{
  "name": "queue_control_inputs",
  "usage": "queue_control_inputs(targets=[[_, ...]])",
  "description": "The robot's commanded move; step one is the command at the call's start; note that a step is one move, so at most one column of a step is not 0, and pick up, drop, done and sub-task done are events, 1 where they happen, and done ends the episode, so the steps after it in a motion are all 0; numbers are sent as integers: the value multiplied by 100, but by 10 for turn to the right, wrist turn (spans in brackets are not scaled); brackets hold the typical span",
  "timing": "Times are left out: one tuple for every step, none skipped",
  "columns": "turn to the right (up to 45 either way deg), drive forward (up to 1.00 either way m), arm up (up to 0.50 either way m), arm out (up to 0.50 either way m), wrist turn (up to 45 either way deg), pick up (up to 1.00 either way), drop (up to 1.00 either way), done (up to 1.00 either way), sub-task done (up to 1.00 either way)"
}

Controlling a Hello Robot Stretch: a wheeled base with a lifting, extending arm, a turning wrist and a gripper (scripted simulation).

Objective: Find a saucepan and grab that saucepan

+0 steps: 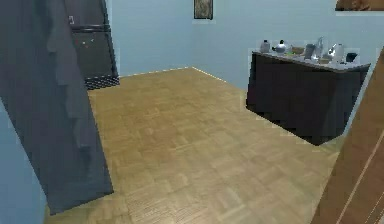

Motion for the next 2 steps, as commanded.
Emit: queue_control_inputs(targets=[[0, 70, 0, 0, 0, 0, 0, 0, 0], [450, 0, 0, 0, 0, 0, 0, 0, 0]])
